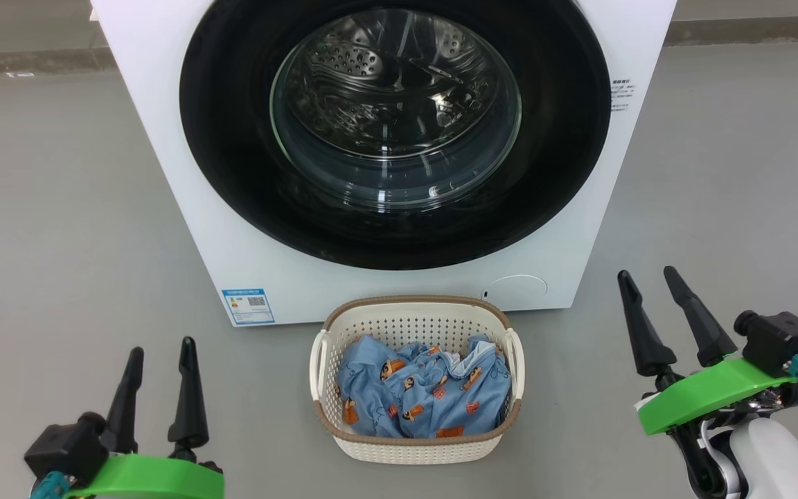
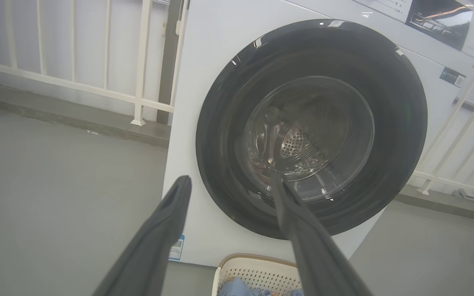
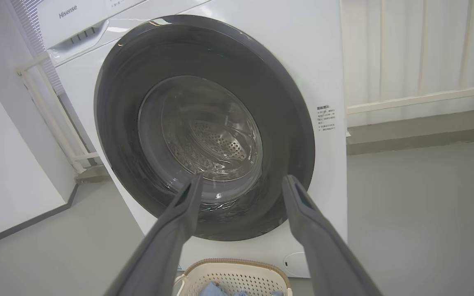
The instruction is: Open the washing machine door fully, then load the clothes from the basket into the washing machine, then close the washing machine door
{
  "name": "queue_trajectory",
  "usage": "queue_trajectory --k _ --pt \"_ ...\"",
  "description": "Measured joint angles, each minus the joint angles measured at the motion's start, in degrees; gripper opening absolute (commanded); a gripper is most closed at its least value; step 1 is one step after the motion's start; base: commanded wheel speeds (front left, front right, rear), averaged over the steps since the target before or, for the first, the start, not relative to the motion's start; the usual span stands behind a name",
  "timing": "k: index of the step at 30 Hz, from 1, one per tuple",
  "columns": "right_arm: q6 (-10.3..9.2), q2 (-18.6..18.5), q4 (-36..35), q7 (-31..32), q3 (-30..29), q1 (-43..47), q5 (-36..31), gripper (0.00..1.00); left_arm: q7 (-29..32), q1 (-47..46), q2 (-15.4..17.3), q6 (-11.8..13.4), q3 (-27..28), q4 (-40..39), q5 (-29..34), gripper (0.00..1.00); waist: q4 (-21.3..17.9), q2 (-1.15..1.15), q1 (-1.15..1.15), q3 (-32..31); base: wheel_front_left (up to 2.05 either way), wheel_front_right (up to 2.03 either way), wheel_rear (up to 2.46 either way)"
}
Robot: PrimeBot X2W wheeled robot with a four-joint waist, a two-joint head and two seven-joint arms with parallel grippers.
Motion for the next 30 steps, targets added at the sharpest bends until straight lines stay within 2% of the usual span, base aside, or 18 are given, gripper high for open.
queue_trajectory --k 11,30 --pt "0.0 -1.0 1.8 -1.6 0.8 -1.1 -7.0 1.0 -1.8 -0.1 0.0 0.5 -0.8 0.1 6.5 1.0 0.1 0.0 0.0 -0.1 0.0 0.0 0.0" --pt "0.0 -0.6 3.4 -1.6 0.5 -1.4 -7.6 1.0 -1.8 0.0 0.0 0.5 -0.6 0.1 6.5 1.0 0.1 0.0 0.0 0.2 0.0 0.0 0.0"
